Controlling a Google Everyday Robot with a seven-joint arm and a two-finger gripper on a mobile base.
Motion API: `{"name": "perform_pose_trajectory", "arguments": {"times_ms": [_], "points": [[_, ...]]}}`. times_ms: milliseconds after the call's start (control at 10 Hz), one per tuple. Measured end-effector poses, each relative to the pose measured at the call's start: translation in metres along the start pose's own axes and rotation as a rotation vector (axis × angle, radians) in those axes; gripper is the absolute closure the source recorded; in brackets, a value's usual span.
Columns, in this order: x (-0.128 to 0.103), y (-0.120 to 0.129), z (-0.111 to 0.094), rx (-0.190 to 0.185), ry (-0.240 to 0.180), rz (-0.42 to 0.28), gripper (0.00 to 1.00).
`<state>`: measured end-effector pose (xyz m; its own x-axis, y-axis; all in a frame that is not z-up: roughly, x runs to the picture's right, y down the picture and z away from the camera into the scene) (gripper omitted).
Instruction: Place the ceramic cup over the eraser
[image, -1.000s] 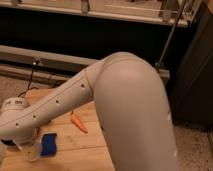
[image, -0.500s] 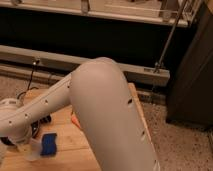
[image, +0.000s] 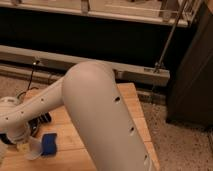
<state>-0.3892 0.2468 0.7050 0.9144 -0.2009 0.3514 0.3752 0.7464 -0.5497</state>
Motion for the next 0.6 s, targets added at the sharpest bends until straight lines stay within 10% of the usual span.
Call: {"name": "perform_pose_trajectory", "arguments": {"times_ms": [600], "points": [[0.032, -0.002, -0.113, 0.122, 0.027, 0.003, 0.90]]}}
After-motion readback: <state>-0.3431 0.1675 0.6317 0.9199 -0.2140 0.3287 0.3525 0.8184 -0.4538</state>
